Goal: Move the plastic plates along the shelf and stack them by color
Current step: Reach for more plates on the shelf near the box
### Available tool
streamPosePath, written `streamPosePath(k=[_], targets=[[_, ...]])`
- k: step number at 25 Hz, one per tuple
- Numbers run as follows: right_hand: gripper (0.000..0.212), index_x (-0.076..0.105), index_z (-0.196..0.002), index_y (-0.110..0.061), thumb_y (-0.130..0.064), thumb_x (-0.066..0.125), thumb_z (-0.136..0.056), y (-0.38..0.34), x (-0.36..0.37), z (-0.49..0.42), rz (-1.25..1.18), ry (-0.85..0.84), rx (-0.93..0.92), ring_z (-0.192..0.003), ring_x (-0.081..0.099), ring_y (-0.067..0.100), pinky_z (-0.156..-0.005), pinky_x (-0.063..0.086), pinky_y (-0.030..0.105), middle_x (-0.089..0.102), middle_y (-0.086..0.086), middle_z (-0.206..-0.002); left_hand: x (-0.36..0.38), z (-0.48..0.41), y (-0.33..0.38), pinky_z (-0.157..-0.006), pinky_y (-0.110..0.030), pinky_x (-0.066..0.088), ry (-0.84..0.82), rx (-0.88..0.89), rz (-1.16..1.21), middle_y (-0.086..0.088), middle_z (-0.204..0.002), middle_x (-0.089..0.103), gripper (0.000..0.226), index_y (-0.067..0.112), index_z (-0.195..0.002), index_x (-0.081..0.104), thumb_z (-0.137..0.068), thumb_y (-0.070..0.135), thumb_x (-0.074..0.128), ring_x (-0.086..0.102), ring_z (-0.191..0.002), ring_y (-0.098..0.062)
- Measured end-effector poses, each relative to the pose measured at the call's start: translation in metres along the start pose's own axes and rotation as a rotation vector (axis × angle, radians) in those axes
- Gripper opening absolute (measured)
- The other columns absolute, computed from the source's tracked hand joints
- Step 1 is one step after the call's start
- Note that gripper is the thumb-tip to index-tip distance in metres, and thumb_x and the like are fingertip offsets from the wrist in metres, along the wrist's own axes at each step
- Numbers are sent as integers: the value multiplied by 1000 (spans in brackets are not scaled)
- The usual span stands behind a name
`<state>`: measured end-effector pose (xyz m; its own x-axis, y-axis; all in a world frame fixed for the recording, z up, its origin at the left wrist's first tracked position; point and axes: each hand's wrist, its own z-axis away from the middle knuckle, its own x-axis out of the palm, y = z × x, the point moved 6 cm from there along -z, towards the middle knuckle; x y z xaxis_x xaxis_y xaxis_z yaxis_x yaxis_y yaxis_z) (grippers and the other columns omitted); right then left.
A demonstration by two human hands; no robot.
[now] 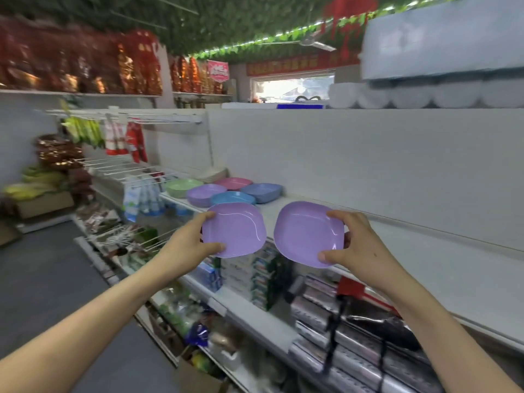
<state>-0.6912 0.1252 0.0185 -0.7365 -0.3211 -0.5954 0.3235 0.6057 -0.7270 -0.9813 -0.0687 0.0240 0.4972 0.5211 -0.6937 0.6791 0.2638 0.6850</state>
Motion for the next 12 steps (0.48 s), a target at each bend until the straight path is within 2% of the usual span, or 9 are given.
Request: streamPosePath(k=[6, 8, 12], targets=[[88, 46, -146, -35, -22, 89, -70, -48, 93, -66, -4, -74, -20, -113, 60, 17, -98, 51, 38, 39, -14, -129, -76, -28, -82, -98, -42, 46, 43, -47, -17, 7, -157, 39, 75, 32, -156, 34, -93, 28, 73, 52, -132, -27], [89, 46, -147, -35, -23, 89, -70, -59, 116, -89, 2, -86, -33, -114, 60, 17, -99, 51, 38, 38, -13, -131, -90, -42, -103, -95, -37, 45, 52, -56, 1, 8, -159, 36, 74, 34, -157, 33, -94, 27, 71, 48, -135, -23], [88, 47, -146, -36, -24, 88, -69, -74, 160, -139, 1, -106, -61, -118, 58, 15, -102, 50, 40, 38, -14, -136, -109, -80, -142, -93, -32, 43, 57, -68, 8, 9, -159, 36, 69, 38, -157, 32, -98, 30, 66, 51, -128, -16]])
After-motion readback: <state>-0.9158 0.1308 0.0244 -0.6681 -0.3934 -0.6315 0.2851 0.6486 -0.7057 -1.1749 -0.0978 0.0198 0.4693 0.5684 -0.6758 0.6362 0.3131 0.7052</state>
